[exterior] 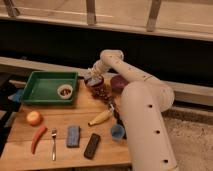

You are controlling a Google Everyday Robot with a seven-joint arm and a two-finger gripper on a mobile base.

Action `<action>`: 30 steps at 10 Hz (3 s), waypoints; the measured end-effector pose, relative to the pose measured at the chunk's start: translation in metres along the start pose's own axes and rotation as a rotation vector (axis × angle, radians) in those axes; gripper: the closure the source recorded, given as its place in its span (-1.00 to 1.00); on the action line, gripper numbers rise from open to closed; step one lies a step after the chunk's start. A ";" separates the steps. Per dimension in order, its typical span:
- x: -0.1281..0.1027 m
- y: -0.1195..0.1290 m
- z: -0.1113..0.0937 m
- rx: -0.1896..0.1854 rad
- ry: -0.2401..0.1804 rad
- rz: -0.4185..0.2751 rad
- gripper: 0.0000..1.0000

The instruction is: Wipe red bowl with towel

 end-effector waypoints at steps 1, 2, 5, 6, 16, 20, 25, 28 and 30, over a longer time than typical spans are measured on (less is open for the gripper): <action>0.008 0.002 -0.003 -0.005 0.018 -0.002 1.00; 0.023 -0.003 -0.012 -0.008 0.057 -0.018 1.00; 0.037 -0.029 -0.030 0.034 0.081 0.005 1.00; 0.028 -0.040 -0.035 0.059 0.053 0.021 1.00; 0.025 0.004 -0.027 0.015 0.025 -0.008 1.00; 0.025 -0.016 -0.032 0.100 0.010 0.022 1.00; -0.021 -0.041 -0.015 0.108 -0.037 0.013 1.00; -0.003 -0.018 -0.016 0.077 -0.016 -0.010 1.00; 0.026 -0.001 -0.025 0.064 0.022 -0.039 1.00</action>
